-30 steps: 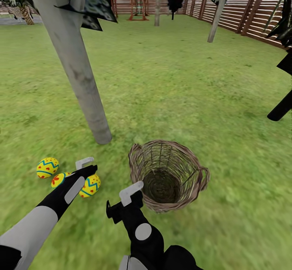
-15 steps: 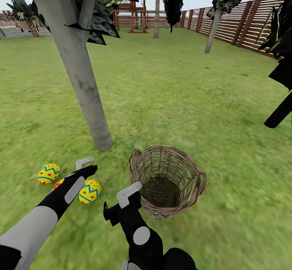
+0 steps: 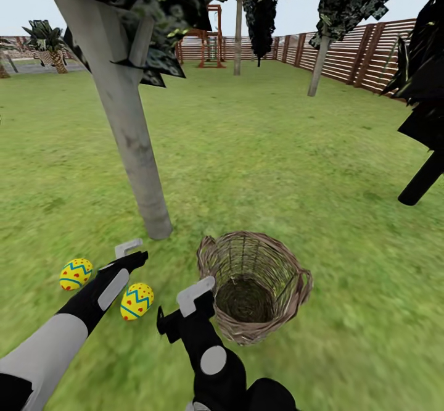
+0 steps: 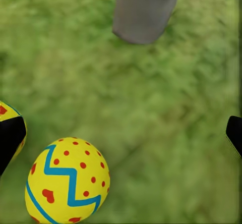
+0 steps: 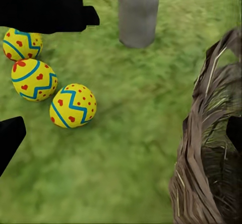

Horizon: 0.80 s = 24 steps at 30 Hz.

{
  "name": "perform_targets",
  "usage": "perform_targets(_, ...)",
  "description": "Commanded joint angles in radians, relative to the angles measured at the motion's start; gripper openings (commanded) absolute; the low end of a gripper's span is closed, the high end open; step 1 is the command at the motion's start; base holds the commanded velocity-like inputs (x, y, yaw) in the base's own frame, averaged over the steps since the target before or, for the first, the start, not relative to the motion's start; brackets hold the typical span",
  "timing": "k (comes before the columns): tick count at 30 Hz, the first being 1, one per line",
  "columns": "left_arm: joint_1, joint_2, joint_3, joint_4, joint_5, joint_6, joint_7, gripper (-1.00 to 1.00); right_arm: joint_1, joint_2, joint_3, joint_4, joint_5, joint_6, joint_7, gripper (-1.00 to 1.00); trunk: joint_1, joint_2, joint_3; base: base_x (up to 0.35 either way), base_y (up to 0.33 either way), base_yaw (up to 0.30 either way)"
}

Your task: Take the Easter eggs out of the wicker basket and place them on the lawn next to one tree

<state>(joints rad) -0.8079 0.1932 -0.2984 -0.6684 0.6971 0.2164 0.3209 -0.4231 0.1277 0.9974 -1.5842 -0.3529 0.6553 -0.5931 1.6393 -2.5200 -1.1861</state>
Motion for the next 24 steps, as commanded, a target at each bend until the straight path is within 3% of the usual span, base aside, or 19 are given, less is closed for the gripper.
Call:
perform_targets(1, -0.001, 0.002, -0.007, -0.002, 0.009, 0.002, 0.009, 1.0, -0.006, 0.005, 0.0, -0.001, -0.009, 0.006, -0.028, 1.0, -0.001, 0.0, 0.003, 0.0, 0.0, 0.0)
perform_targets(5, -0.001, 0.002, -0.007, -0.002, 0.01, 0.003, 0.009, 1.0, -0.036, 0.013, -0.001, -0.002, -0.009, 0.054, -0.079, 1.0, -0.002, 0.001, 0.019, 0.0, 0.0, 0.0)
perform_targets(11, -0.001, 0.002, -0.007, -0.002, 0.011, 0.002, 0.009, 1.0, -0.133, 0.015, -0.024, -0.002, -0.009, 0.166, -0.162, 1.0, -0.005, 0.002, 0.042, 0.0, 0.0, 0.0)
perform_targets(13, -0.001, 0.002, -0.007, -0.002, 0.011, 0.003, 0.009, 1.0, -0.152, 0.014, -0.059, -0.002, -0.01, 0.185, -0.172, 1.0, -0.006, 0.003, 0.049, 0.0, 0.0, 0.0)
perform_targets(14, -0.001, 0.002, -0.007, -0.002, 0.011, 0.003, 0.009, 1.0, -0.164, 0.011, -0.104, -0.002, -0.01, 0.202, -0.178, 1.0, -0.006, 0.003, 0.053, 0.0, 0.0, 0.0)
perform_targets(19, -0.001, 0.002, -0.007, -0.002, 0.012, 0.003, 0.009, 1.0, -0.18, -0.001, -0.206, -0.002, -0.01, 0.23, -0.186, 1.0, -0.009, 0.004, 0.073, 0.0, 0.0, 0.0)
perform_targets(20, -0.001, 0.002, -0.007, -0.002, 0.012, 0.003, 0.009, 1.0, -0.185, -0.01, -0.244, -0.002, -0.01, 0.236, -0.187, 1.0, -0.009, 0.004, 0.077, 0.0, 0.0, 0.0)
perform_targets(24, -0.001, 0.002, -0.007, -0.002, 0.012, 0.003, 0.009, 1.0, -0.206, -0.036, -0.327, -0.002, -0.011, 0.243, -0.188, 1.0, -0.011, 0.005, 0.092, 0.0, 0.0, 0.0)
